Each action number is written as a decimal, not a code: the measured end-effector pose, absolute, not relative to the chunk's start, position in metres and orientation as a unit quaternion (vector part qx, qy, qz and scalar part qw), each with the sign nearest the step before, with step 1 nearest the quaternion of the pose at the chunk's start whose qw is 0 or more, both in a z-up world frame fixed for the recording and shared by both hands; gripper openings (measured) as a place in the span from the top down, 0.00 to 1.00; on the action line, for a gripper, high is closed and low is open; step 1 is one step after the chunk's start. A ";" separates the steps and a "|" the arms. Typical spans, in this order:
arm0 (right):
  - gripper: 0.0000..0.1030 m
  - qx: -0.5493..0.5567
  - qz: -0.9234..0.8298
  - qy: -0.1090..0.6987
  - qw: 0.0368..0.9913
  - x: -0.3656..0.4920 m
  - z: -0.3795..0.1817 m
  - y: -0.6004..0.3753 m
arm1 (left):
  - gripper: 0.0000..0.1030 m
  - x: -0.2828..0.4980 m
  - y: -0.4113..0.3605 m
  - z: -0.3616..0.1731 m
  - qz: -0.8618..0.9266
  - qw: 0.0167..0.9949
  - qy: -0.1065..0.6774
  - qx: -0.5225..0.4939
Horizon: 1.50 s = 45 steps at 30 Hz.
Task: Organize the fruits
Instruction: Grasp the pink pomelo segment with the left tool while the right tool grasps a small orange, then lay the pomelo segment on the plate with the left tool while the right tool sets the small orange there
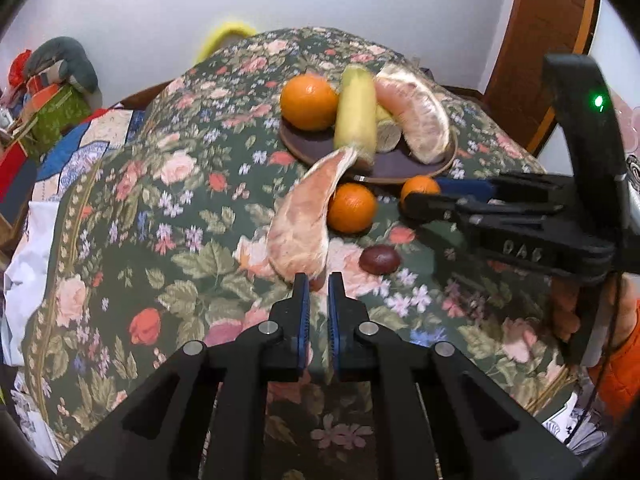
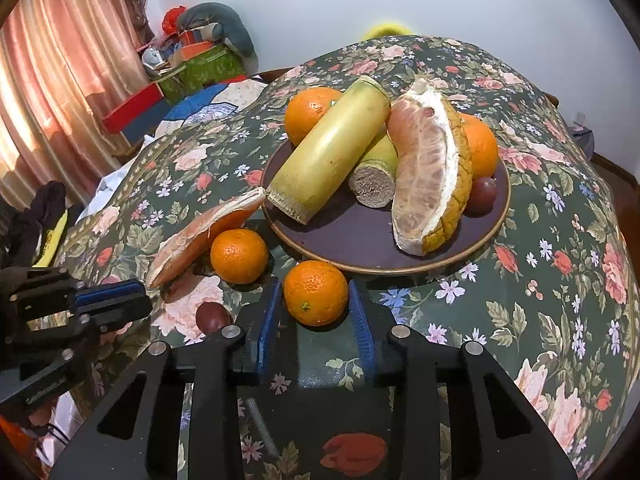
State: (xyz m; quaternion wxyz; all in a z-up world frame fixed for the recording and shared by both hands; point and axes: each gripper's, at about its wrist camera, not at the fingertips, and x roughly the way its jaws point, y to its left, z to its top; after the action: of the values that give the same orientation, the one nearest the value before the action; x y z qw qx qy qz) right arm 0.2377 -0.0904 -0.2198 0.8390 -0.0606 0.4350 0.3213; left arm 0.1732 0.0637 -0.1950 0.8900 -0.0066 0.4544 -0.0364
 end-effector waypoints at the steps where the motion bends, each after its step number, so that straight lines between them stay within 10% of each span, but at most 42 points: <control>1: 0.70 -0.061 0.321 0.434 0.839 0.237 -0.219 -0.091 | 0.83 0.175 0.064 -0.193 -0.035 0.891 0.454 -0.008; 7: 0.70 -0.054 0.319 0.427 0.845 0.237 -0.215 -0.099 | 0.64 0.201 0.070 -0.193 -0.038 0.891 0.452 -0.028; 45: 0.70 -0.070 0.302 0.369 0.876 0.243 -0.187 -0.110 | 0.69 0.227 0.081 -0.199 -0.015 0.900 0.432 -0.058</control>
State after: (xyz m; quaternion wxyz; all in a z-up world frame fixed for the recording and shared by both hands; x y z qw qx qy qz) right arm 0.2426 -0.1102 -0.1871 0.8762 -0.0704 0.3692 0.3017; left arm 0.2273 0.0812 -0.1994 0.9001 -0.0578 0.4316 -0.0155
